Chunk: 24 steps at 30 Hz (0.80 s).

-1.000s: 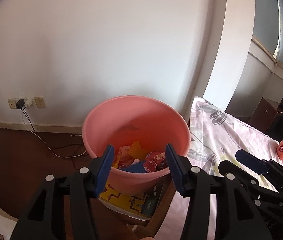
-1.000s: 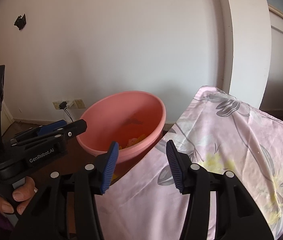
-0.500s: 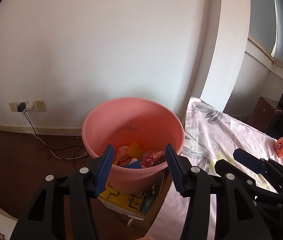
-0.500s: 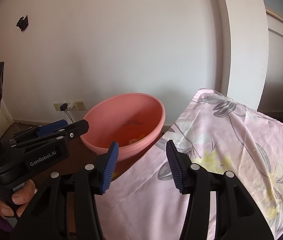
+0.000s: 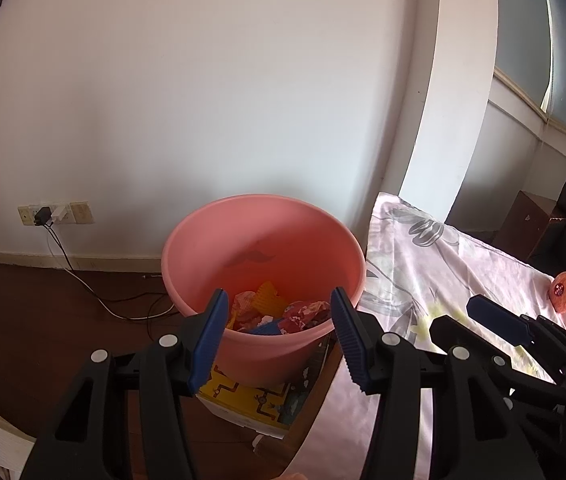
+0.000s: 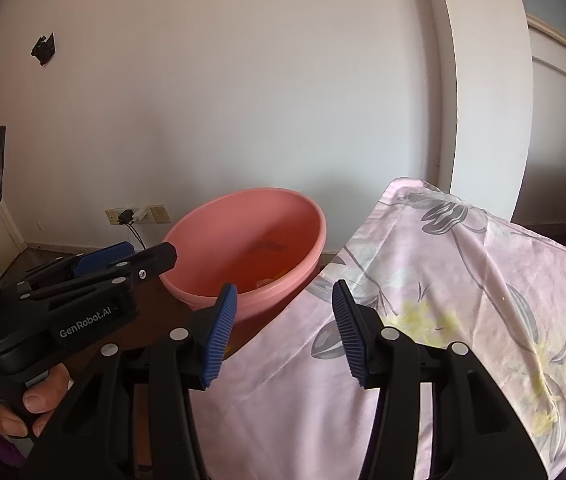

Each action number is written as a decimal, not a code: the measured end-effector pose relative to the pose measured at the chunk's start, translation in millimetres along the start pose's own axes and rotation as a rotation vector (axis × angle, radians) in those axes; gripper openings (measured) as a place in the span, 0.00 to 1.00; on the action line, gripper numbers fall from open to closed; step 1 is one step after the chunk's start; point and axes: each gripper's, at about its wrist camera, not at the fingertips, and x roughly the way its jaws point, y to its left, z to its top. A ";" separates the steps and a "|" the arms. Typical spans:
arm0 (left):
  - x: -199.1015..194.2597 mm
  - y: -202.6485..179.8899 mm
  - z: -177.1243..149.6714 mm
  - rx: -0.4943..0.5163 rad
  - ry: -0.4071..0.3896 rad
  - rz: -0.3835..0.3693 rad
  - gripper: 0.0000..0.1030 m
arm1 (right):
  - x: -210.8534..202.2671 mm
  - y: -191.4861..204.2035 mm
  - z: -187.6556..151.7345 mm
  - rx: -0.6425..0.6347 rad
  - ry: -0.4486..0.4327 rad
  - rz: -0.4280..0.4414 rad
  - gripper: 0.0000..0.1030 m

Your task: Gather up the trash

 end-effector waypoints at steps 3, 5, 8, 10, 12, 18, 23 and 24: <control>0.2 -0.2 0.4 0.001 0.000 0.001 0.51 | 0.1 -0.3 -0.1 0.003 0.001 0.001 0.49; 0.1 -0.2 0.5 0.000 0.000 0.001 0.51 | 0.0 -0.5 0.0 0.005 0.001 0.001 0.49; 0.6 0.2 1.0 0.000 0.000 0.002 0.51 | 0.4 -0.8 0.0 0.007 0.004 0.001 0.49; 0.8 0.3 1.2 0.000 0.000 0.001 0.51 | 0.8 -0.6 0.5 0.006 0.005 0.000 0.49; 0.7 0.3 1.2 0.001 0.000 0.001 0.51 | 0.8 -0.1 1.0 0.007 0.003 -0.001 0.49; 1.1 0.4 1.4 0.001 0.000 0.000 0.51 | 0.5 0.9 1.8 0.012 0.003 -0.005 0.49; 1.1 0.3 1.6 0.000 0.000 0.000 0.51 | 0.5 0.6 1.9 0.011 0.003 -0.004 0.49; 1.1 0.2 1.6 0.000 0.000 0.001 0.51 | 0.4 0.6 2.0 0.012 0.002 -0.004 0.49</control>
